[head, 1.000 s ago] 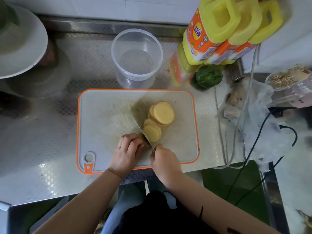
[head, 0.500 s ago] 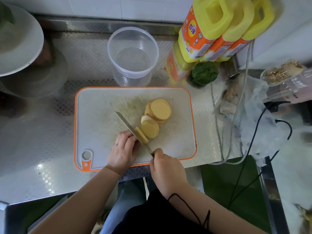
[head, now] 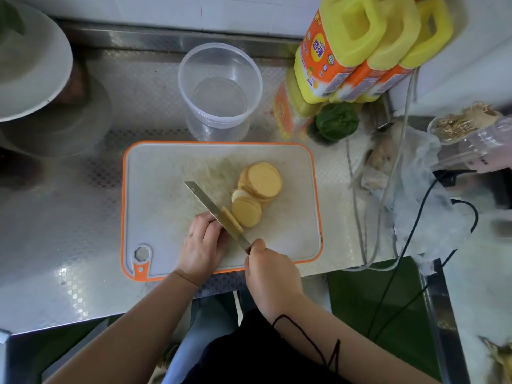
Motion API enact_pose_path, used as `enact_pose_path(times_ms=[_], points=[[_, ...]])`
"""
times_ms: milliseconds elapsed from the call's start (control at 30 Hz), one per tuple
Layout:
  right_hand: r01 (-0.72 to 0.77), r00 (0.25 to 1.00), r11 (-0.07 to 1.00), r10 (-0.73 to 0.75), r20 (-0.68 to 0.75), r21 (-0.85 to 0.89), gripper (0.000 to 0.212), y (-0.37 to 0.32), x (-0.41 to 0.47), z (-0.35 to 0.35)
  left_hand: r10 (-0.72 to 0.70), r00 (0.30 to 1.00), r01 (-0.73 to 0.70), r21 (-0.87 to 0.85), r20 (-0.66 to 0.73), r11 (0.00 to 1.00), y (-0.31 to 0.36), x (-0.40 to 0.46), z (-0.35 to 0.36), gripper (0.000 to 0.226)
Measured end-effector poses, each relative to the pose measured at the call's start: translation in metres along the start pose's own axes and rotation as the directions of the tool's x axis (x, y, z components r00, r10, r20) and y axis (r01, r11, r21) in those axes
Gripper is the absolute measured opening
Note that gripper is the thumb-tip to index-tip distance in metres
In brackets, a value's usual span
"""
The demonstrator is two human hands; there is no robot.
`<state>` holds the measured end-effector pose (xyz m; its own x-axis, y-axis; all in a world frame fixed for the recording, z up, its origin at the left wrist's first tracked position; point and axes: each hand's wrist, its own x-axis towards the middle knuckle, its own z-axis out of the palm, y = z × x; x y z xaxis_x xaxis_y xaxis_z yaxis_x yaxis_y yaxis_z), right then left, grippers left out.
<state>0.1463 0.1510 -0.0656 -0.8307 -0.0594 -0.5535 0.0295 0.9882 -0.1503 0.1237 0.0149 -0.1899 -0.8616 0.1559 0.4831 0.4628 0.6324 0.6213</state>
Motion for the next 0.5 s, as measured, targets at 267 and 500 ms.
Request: enact_pose_path(times_ms=[267, 500], points=[[-0.052, 0.998, 0.992, 0.047, 0.045, 0.111, 0.021, 0.020, 0.012, 0.012, -0.016, 0.999, 0.016, -0.013, 0.029, 1.000, -0.001, 0.001, -0.001, 0.010], [0.062, 0.996, 0.993, -0.055, -0.065, 0.101, 0.023, 0.003, -0.001, -0.004, -0.012, 1.000, 0.013, -0.010, 0.021, 1.000, -0.003, -0.003, 0.001, 0.023]])
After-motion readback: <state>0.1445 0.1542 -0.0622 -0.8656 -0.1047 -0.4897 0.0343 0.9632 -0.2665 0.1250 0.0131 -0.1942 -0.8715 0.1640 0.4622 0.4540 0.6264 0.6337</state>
